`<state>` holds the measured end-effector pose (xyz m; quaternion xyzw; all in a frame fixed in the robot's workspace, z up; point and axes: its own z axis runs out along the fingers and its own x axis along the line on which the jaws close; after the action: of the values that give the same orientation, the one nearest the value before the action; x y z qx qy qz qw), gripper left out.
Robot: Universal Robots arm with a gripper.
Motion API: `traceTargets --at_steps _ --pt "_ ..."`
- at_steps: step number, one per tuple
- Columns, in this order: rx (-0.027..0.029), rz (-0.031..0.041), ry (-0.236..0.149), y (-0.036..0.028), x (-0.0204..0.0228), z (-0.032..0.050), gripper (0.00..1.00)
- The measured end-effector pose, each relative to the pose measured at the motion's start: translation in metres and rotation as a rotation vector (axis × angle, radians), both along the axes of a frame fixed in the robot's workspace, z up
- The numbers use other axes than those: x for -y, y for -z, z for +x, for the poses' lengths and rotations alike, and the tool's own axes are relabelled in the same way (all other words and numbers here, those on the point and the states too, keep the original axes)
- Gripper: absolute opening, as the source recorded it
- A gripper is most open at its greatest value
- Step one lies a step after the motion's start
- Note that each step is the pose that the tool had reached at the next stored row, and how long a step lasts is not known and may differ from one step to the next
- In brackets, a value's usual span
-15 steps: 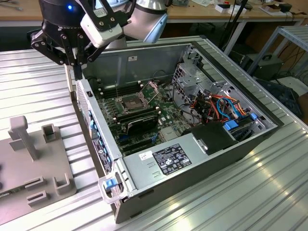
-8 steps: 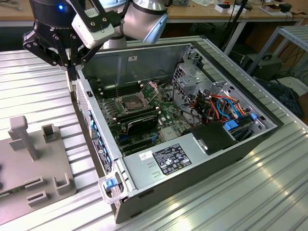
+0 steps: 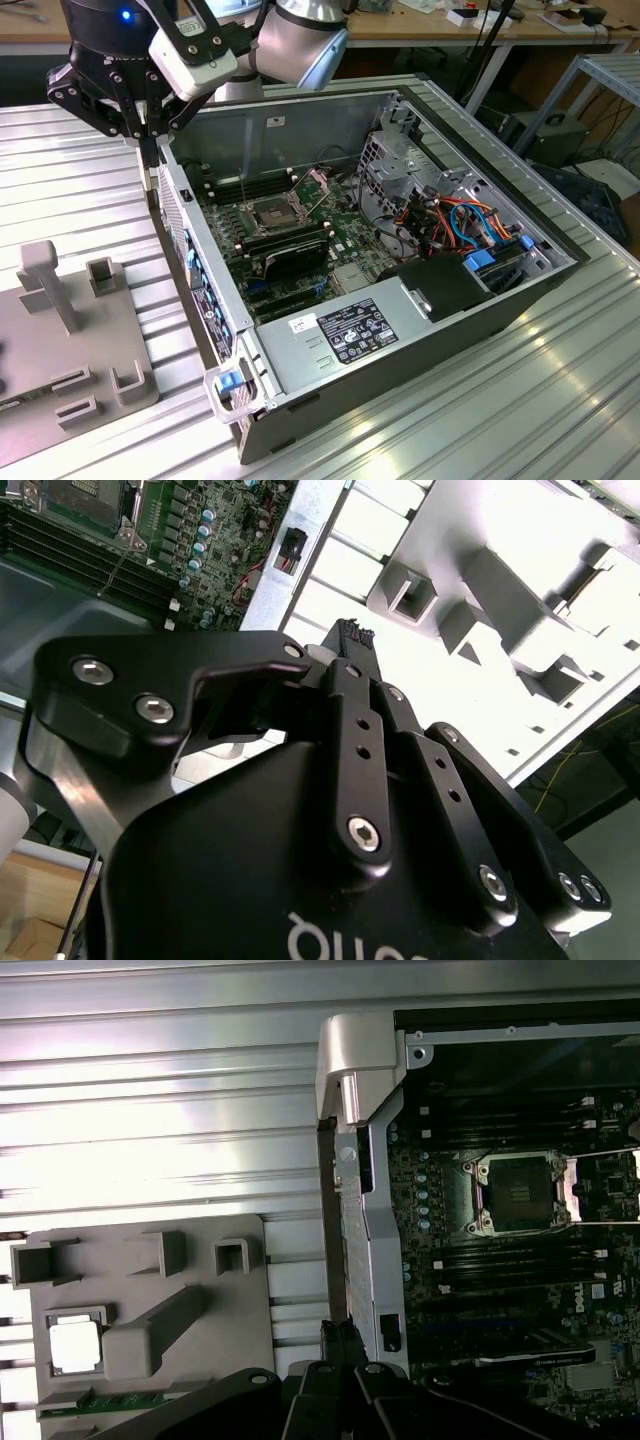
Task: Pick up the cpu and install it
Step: 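Reach for the cpu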
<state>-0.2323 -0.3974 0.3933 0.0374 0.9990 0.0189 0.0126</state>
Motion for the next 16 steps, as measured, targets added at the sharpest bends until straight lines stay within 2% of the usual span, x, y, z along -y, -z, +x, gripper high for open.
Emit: traceTargets --at_steps 8,16 --pt "0.0000 0.0001 0.000 0.0000 0.0000 -0.0058 0.11" --pt "0.0000 0.0000 0.000 0.0000 0.0000 -0.0077 0.11"
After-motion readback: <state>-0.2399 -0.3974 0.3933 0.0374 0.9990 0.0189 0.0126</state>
